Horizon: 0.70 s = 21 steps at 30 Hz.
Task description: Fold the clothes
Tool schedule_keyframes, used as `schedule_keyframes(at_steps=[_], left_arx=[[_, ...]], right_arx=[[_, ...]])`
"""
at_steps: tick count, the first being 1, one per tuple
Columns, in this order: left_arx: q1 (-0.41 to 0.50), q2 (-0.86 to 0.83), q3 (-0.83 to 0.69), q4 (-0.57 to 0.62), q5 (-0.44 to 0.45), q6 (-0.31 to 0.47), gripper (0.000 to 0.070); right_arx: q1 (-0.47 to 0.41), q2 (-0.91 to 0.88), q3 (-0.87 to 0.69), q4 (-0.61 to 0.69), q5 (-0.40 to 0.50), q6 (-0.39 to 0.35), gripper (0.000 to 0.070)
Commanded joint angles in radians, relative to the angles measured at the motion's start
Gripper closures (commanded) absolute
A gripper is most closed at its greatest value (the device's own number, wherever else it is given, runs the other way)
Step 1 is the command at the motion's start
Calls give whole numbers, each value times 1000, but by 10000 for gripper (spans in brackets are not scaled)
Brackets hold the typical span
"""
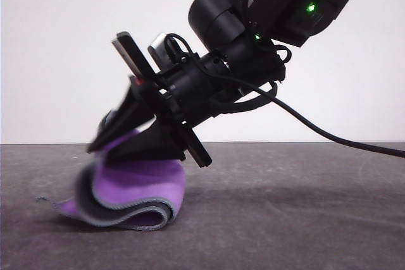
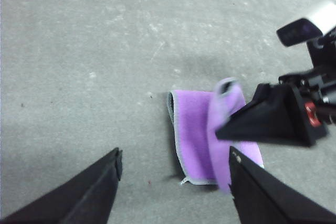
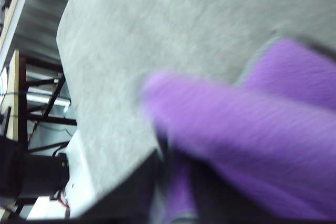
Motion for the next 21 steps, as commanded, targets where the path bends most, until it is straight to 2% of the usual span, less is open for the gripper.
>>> schedule_keyframes(at_steps=[1, 4, 8, 11, 16, 18, 21], left_arx=[[-4, 3, 10, 7, -2, 8, 307], [-4, 3, 10, 7, -2, 8, 306], [-4, 3, 10, 3, -2, 8, 306], [-4, 3, 10, 3, -2, 8, 306], [-4, 3, 10, 3, -2, 8, 306], [-4, 3, 10, 3, -2, 8, 306], [-4, 3, 10, 3, -2, 8, 306]], right_arx=[[13, 14, 19, 24, -2, 2, 386], [-2, -8, 19, 31, -18, -11, 365], [-28, -63, 19, -4, -16, -71, 365], [-47, -124, 19, -119, 16, -174, 366], [-69, -236, 13, -393, 153, -409, 371], [-83, -280, -6, -442, 173, -445, 371], [-119, -364, -66, -450, 186, -457, 371]])
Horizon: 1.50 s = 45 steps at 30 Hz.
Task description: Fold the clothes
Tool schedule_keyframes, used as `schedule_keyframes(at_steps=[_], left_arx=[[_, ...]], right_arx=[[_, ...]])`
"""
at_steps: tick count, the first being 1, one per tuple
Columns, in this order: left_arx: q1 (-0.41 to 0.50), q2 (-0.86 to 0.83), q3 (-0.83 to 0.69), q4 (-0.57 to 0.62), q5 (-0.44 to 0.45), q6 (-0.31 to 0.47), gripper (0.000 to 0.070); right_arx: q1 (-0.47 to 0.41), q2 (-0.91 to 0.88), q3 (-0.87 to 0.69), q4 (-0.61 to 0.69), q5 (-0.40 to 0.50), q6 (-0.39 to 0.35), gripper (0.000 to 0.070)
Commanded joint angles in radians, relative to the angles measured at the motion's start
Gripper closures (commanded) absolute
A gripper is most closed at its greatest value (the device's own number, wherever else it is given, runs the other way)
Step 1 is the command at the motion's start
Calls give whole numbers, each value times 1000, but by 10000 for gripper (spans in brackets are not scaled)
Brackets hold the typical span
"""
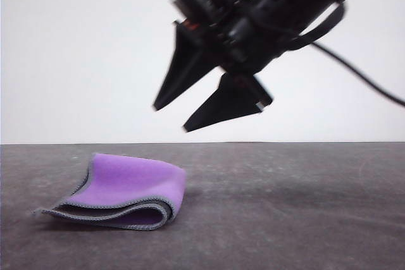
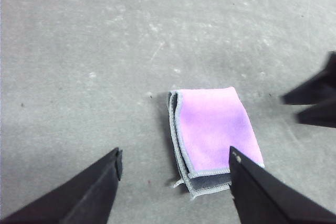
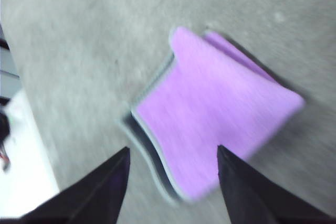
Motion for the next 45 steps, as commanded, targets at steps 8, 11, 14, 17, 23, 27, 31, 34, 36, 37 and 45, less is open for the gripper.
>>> schedule_keyframes(at_steps=[8, 11, 14, 17, 23, 27, 31, 34, 36, 37, 45], left_arx=[[-5, 3, 10, 5, -3, 7, 306], [-5, 5, 10, 5, -4, 7, 306], [-5, 15, 10, 5, -5, 8, 306], [-5, 30, 10, 7, -6, 8, 306], [-5, 66, 10, 20, -6, 8, 306], [-5, 81, 10, 34, -5, 15, 306], [-5, 80, 10, 34, -5, 15, 306], [-5, 79, 10, 34, -1, 15, 677], [-5, 80, 10, 39, -1, 8, 684], [-5, 80, 10, 45, -1, 8, 699], [-5, 80, 10, 57, -2, 8, 700]], right_arx=[[-122, -276, -204, 1, 150, -73, 375], [-156, -381, -264, 1, 211, -73, 376], [-181, -471, -313, -2, 256, -55, 376], [-201, -542, -360, -11, 276, -22, 377], [-227, -623, -456, -20, 295, 19, 377], [-227, -630, -472, -23, 301, 24, 376], [-226, -630, -472, -18, 295, 24, 375], [-226, -630, -472, -21, 301, 23, 688], [-226, -630, -472, -18, 302, 20, 682], [-226, -630, -472, -16, 299, 20, 685], [-226, -630, -472, -4, 299, 20, 685]])
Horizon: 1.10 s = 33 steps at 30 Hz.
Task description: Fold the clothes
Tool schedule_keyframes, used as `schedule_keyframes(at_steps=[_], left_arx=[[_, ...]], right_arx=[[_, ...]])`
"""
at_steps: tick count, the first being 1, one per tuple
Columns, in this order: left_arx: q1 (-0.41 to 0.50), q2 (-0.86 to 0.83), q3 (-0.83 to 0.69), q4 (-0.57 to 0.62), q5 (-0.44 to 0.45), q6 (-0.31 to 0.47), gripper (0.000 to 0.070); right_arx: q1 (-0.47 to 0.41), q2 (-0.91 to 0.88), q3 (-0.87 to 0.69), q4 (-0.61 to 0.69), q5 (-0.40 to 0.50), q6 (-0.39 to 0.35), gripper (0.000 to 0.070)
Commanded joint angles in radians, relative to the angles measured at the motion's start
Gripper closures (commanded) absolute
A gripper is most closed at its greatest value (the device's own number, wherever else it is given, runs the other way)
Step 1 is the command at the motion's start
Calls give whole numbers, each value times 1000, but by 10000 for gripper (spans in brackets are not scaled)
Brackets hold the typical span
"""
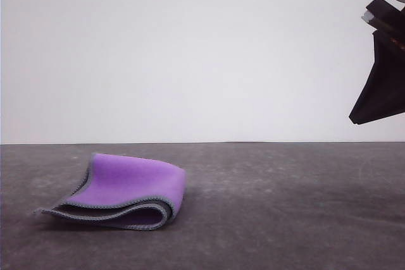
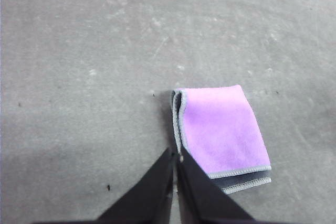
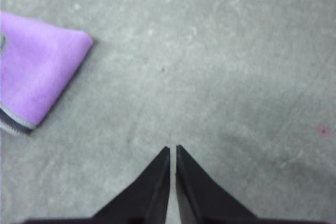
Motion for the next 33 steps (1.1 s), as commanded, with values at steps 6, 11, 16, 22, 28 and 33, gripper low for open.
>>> schedule_keyframes(at_steps=[6, 11, 16, 22, 28, 33], left_arx=[[-5, 3, 10, 11, 0, 4, 700], [7, -17, 8, 13, 0, 20, 700], [80, -111, -95, 143, -3, 92, 700], [198, -295, -317, 354, -4, 220, 700], [287, -436, -435, 372, -8, 259, 700], [327, -475, -488, 386, -32, 266, 700]], right_arx=[[4, 3, 5, 10, 0, 6, 685], [4, 3, 5, 10, 0, 6, 685], [4, 3, 5, 10, 0, 6, 685], [4, 3, 5, 10, 0, 6, 685], [4, 3, 5, 10, 0, 6, 685], [4, 3, 5, 11, 0, 6, 685]])
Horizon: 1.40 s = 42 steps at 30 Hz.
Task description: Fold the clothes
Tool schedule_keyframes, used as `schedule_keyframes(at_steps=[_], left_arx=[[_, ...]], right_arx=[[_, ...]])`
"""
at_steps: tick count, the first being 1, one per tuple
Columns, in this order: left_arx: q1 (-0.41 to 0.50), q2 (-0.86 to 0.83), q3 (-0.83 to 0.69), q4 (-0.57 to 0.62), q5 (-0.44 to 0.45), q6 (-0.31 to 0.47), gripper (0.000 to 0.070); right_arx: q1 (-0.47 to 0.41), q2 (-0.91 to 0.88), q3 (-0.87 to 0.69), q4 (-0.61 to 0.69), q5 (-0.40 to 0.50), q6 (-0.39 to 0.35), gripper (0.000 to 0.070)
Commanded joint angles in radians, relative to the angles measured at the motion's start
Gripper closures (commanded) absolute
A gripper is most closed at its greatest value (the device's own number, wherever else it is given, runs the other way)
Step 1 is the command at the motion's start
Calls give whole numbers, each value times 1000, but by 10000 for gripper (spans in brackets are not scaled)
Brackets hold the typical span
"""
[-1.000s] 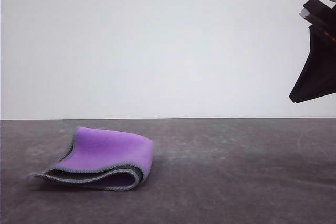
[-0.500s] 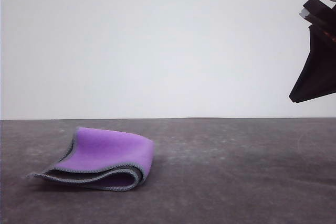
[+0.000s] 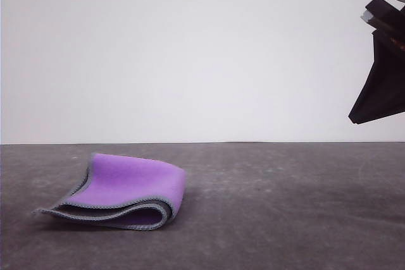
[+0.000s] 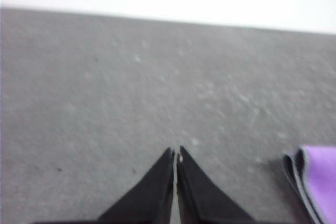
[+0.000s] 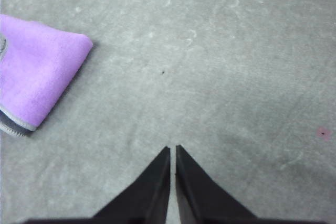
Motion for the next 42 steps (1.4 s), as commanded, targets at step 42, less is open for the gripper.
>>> schedule_keyframes(at_steps=[42], left_arx=[[36, -1, -20, -7, -35, 69, 700]], right_arx=[[-221, -485, -288, 152, 237, -180, 685]])
